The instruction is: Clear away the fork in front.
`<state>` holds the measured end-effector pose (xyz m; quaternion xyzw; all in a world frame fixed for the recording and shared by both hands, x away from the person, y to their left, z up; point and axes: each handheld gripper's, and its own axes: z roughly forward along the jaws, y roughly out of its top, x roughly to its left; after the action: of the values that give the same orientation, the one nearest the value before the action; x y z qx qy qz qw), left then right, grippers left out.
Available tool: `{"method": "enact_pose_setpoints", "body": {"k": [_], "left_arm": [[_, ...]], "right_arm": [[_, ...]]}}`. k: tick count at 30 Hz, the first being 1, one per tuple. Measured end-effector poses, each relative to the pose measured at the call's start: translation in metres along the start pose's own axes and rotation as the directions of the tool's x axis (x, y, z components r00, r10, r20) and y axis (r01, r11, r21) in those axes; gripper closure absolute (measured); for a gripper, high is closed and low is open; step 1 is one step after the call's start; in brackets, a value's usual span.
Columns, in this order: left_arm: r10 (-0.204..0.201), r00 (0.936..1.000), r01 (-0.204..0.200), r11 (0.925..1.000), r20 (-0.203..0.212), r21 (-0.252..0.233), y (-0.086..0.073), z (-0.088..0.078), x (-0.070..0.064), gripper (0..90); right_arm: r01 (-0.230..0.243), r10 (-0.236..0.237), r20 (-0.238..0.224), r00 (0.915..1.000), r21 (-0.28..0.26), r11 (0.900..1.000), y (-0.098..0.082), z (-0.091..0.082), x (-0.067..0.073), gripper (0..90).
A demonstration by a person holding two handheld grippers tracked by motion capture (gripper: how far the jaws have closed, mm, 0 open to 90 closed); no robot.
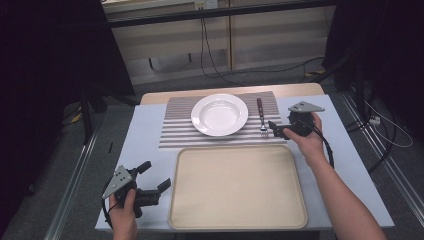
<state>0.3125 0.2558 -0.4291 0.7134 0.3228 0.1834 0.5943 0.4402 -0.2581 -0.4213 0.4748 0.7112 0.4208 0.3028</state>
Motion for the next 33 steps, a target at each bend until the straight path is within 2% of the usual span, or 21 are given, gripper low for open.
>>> {"method": "enact_pose_setpoints", "body": {"k": [1,6,7,9,10,12,13,14,16,17,19,20,22,24,25,26,27,29,31,33], "left_arm": [[-0.003,1.0000,0.003,1.0000,0.000,-0.001,0.000,0.000,0.000,2.2],[-0.004,1.0000,0.004,1.0000,-0.004,-0.003,0.000,-0.001,-0.001,2.2],[-0.004,1.0000,0.004,1.0000,-0.006,-0.006,0.000,-0.001,-0.001,2.2],[0.000,0.9999,0.000,1.0000,-0.010,-0.004,0.000,-0.002,-0.001,2.2],[-0.004,0.9999,0.004,1.0000,-0.010,-0.003,0.000,-0.003,-0.001,2.2],[-0.001,1.0000,0.001,1.0000,-0.007,-0.001,0.000,-0.003,-0.001,2.1],[-0.001,0.9999,0.001,1.0000,-0.013,0.000,0.000,-0.003,-0.001,2.1],[-0.003,0.9999,0.003,1.0000,-0.017,0.001,-0.001,-0.003,0.000,2.1],[-0.008,0.9998,0.008,1.0000,-0.020,0.003,-0.001,-0.002,0.000,2.2],[-0.007,0.9998,0.007,0.9999,-0.019,0.007,-0.002,-0.001,0.000,2.2],[-0.005,0.9999,0.005,0.9999,-0.013,0.010,-0.002,-0.001,-0.001,2.2],[0.003,0.9999,-0.003,0.9999,-0.011,0.014,-0.001,0.000,-0.002,2.2],[0.012,0.9999,-0.012,0.9997,-0.009,0.023,-0.001,0.001,-0.003,2.2],[0.010,0.9999,-0.009,0.9996,-0.008,0.025,-0.002,0.001,-0.002,2.2],[0.005,0.9999,-0.005,0.9997,-0.013,0.022,-0.002,0.000,-0.002,2.2],[0.005,0.9999,-0.005,0.9997,-0.013,0.022,-0.002,0.000,-0.002,2.2],[0.004,0.9998,-0.003,0.9998,-0.020,0.019,-0.002,-0.001,-0.001,2.2],[0.002,0.9997,-0.002,0.9999,-0.024,0.017,-0.002,-0.001,0.000,2.2],[-0.003,0.9995,0.003,0.9998,-0.031,0.018,-0.003,-0.002,0.000,2.2],[-0.005,0.9995,0.006,0.9998,-0.031,0.016,-0.003,-0.003,-0.001,2.2]], "right_arm": [[0.020,-0.021,0.003,0.9998,0.021,1.000,0.002,0.008,0.001,5.2],[0.013,-0.013,0.003,0.9999,0.042,0.999,0.006,0.022,0.003,6.6],[0.018,-0.018,0.000,0.9998,0.063,0.998,0.006,0.030,0.005,10.7],[0.021,-0.021,-0.001,0.9998,0.075,0.997,0.006,0.033,0.005,11.5],[0.015,-0.016,0.006,0.9999,0.089,0.996,0.004,0.041,0.004,16.0],[0.013,-0.014,0.013,0.9998,0.089,0.996,0.004,0.044,0.002,18.0],[0.012,-0.015,0.035,0.9993,0.095,0.995,0.003,0.049,-0.002,27.1],[0.008,-0.012,0.042,0.9990,0.097,0.995,0.003,0.051,-0.004,30.7],[-0.003,-0.002,0.050,0.9987,0.104,0.995,0.003,0.055,-0.006,32.3],[0.004,-0.012,0.067,0.9977,0.122,0.992,0.004,0.061,-0.009,38.7],[-0.020,0.012,0.066,0.9978,0.121,0.992,0.005,0.067,-0.011,40.8],[-0.020,0.012,0.066,0.9978,0.121,0.992,0.005,0.067,-0.011,40.8],[-0.018,0.007,0.070,0.9975,0.151,0.988,0.009,0.080,-0.012,44.5],[-0.021,0.010,0.067,0.9977,0.164,0.986,0.010,0.084,-0.011,45.6],[-0.013,0.002,0.056,0.9984,0.186,0.982,0.012,0.092,-0.009,51.5],[-0.013,0.002,0.056,0.9984,0.186,0.982,0.012,0.092,-0.009,51.5],[-0.022,0.008,0.067,0.9977,0.213,0.977,0.011,0.101,-0.009,54.8],[-0.033,0.021,0.059,0.9980,0.213,0.977,0.011,0.103,-0.010,57.2],[-0.081,0.074,0.042,0.9964,0.200,0.976,0.013,0.111,-0.010,60.7],[-0.074,0.066,0.044,0.9968,0.206,0.976,0.015,0.115,-0.008,59.5]]}}
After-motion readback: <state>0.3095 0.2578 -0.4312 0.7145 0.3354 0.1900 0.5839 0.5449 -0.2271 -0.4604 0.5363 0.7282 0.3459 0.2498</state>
